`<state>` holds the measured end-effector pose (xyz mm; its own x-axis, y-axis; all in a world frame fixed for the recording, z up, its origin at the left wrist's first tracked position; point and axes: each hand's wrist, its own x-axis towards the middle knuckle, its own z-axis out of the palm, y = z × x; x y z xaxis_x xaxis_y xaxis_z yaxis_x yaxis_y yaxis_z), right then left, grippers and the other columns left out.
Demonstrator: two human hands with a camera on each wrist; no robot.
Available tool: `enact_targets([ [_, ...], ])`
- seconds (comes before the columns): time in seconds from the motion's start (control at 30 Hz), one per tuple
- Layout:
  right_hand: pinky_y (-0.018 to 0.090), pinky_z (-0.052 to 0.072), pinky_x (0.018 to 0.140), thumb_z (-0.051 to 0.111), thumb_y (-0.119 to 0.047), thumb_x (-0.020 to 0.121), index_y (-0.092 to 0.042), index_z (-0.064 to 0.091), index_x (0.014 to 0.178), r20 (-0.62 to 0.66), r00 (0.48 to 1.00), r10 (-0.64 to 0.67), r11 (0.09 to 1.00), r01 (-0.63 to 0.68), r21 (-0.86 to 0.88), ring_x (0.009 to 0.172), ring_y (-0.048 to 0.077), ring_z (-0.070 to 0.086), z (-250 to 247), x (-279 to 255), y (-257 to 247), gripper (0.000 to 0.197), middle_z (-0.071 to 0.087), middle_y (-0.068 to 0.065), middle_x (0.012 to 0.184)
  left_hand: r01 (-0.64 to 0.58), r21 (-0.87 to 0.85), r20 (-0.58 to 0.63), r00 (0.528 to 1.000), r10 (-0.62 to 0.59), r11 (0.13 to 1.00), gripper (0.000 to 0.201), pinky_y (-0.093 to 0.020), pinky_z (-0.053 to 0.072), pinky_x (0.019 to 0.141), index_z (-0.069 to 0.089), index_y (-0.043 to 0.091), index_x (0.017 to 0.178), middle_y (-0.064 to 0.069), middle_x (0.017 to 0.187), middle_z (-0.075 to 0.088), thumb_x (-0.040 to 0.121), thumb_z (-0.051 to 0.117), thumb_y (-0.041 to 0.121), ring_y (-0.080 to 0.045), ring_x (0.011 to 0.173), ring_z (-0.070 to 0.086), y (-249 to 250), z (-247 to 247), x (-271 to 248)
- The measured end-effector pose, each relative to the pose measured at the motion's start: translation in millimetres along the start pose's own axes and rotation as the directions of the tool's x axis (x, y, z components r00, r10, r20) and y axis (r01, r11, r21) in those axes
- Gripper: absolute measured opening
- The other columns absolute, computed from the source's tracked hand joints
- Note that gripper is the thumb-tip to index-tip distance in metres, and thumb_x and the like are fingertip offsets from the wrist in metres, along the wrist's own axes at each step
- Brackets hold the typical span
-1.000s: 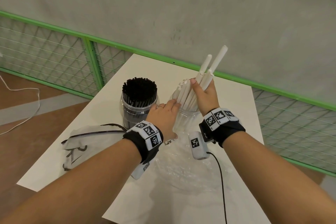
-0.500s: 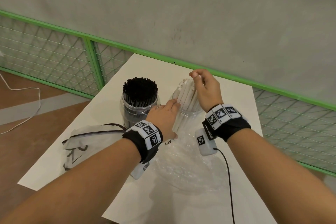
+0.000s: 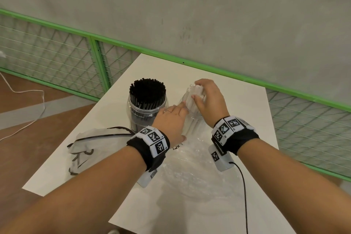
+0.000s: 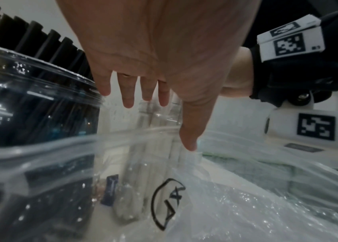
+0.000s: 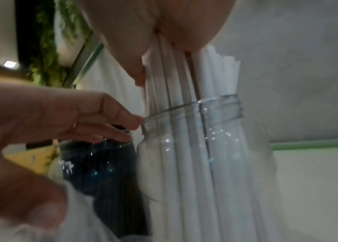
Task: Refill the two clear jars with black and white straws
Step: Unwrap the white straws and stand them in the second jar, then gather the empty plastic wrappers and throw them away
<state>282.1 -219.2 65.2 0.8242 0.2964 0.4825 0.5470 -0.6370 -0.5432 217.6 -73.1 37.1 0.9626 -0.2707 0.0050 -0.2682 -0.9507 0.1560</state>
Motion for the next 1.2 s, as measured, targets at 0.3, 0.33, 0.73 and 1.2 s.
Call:
enact_targets([
  [0.3, 0.042, 0.006, 0.121, 0.039, -0.039, 0.1, -0.015, 0.015, 0.152, 0.448, 0.894, 0.023, 0.852, 0.217, -0.476, 0.149, 0.022, 0.005, -1.3, 1.3, 2.3, 0.062, 0.016, 0.002, 0.161, 0.011, -0.006, 0.03, 0.999, -0.011, 1.0, 0.082, -0.04, 0.019, 0.114, 0.019, 0.019, 0.145, -0.001, 0.159, 0.005, 0.081, 0.066, 0.039, -0.023, 0.142, 0.021, 2.1, 1.4, 2.0],
  [0.33, 0.044, 0.002, 0.12, 0.036, -0.042, 0.1, -0.017, 0.009, 0.153, 0.476, 0.877, 0.063, 0.828, 0.22, -0.515, 0.149, 0.02, 0.0, -2.3, 1.3, 1.1, 0.064, 0.009, 0.0, 0.162, 0.011, 0.004, 0.039, 0.999, -0.011, 1.0, 0.081, -0.041, 0.017, 0.115, 0.019, 0.019, 0.146, -0.001, 0.159, 0.003, 0.082, 0.065, 0.039, -0.023, 0.143, 0.016, 2.8, 1.0, 1.1],
  [0.73, 0.039, 0.034, 0.109, 0.049, -0.067, 0.083, -0.027, 0.032, 0.146, 0.543, 0.822, 0.171, 0.98, -0.085, -0.18, 0.129, 0.017, 0.039, -58.8, -68.2, -29.1, 0.076, 0.045, -0.003, 0.141, -0.003, -0.202, -0.062, 0.998, -0.01, 0.979, 0.009, -0.036, 0.049, 0.067, 0.052, 0.022, 0.097, 0.002, 0.097, 0.063, 0.092, 0.045, 0.026, -0.022, 0.082, 0.058, -1.9, 13.9, -31.5],
  [1.2, 0.052, 0.015, 0.118, 0.07, -0.074, 0.06, -0.04, 0.008, 0.151, 0.761, 0.219, 0.611, 0.787, -0.269, -0.555, 0.148, 0.033, -0.003, -2.3, -193.3, 25.5, 0.116, -0.031, -0.002, 0.155, 0.038, -0.047, 0.596, 0.803, -0.002, 0.998, 0.082, -0.043, 0.03, 0.109, 0.052, 0.02, 0.126, 0.0, 0.152, 0.022, 0.069, 0.053, 0.079, -0.028, 0.138, 0.021, 25.2, 84.0, -101.7],
])
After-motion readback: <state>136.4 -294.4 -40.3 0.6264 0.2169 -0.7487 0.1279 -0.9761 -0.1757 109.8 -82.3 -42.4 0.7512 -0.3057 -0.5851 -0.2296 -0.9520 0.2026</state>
